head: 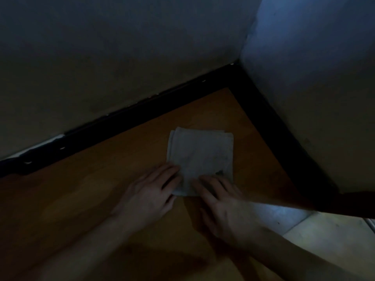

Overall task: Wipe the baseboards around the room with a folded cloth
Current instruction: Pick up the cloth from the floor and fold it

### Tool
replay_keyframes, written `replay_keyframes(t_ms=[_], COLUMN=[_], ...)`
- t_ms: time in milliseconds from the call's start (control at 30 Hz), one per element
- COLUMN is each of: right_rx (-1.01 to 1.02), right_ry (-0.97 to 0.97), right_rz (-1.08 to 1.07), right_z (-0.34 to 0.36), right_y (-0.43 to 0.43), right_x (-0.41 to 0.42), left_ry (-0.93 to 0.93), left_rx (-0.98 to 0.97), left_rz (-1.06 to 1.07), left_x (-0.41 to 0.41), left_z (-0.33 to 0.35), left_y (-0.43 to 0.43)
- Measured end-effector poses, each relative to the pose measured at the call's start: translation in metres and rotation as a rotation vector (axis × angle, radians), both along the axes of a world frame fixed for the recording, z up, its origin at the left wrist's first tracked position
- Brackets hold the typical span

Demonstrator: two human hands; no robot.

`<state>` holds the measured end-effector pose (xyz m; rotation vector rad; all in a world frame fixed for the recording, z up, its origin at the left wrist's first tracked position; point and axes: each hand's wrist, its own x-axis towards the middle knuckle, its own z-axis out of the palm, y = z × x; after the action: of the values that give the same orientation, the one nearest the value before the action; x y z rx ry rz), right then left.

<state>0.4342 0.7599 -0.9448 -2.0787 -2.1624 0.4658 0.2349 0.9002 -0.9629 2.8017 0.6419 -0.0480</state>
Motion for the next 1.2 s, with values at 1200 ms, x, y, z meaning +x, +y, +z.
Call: replay_keyframes(t_ms=[1200], right_rx=[0.007], right_ry=[0.262], right_rz=[-0.522], right_z=[-0.002], right_y=[0.062], right_x=[0.053], left_ry=[-0.166], left_rx=[-0.328], left_rz=[0.632], left_x=[0.021], left_z=[0.008], left_y=[0.019])
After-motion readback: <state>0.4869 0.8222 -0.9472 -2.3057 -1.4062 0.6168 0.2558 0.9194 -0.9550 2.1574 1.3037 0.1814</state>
